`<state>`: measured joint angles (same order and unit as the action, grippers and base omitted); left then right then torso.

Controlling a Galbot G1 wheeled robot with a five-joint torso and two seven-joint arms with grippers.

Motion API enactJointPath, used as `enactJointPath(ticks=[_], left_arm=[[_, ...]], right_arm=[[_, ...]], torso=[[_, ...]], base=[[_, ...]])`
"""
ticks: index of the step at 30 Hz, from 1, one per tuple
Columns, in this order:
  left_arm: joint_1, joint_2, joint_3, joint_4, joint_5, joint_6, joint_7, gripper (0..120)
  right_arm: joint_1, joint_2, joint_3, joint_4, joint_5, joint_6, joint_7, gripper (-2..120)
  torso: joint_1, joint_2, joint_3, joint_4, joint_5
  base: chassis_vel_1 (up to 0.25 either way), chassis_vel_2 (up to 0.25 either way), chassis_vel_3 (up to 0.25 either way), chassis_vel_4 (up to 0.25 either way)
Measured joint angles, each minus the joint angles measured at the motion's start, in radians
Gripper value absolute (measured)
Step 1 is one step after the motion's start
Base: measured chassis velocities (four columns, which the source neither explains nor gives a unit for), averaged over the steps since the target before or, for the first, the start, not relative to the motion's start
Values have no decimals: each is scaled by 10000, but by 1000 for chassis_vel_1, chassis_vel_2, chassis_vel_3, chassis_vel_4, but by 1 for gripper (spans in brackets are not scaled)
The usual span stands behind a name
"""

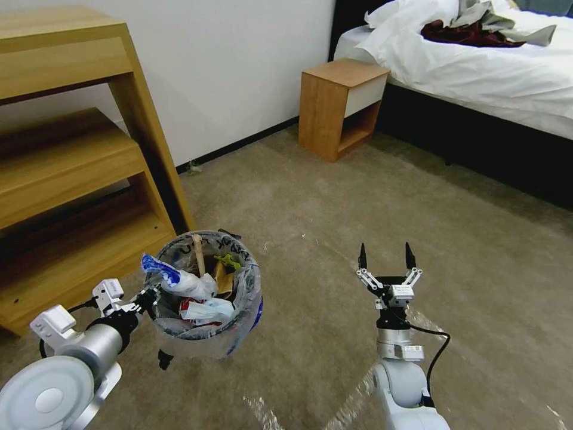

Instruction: Pick up the trash bin and place the garbage on the floor into it.

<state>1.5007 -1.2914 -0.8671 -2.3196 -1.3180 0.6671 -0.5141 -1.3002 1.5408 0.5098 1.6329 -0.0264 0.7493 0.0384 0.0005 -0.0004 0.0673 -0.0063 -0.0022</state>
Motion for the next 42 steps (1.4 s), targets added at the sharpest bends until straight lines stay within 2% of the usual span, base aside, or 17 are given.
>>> enactJointPath(ticks=[34,42], left_arm=[[-21,109,23,120,55,-4,-11,0],[-8,124,21,120,56,-4,-10,0]], right_arm=[[108,48,-93,-163,-43,110,32,100],[186,76,-104,-280,81,388,-87,100]], torso=[[0,0,-1,0,6],[2,-1,3,0,0]], base=[[-191,185,189,-186],[-151,169,158,-148]])
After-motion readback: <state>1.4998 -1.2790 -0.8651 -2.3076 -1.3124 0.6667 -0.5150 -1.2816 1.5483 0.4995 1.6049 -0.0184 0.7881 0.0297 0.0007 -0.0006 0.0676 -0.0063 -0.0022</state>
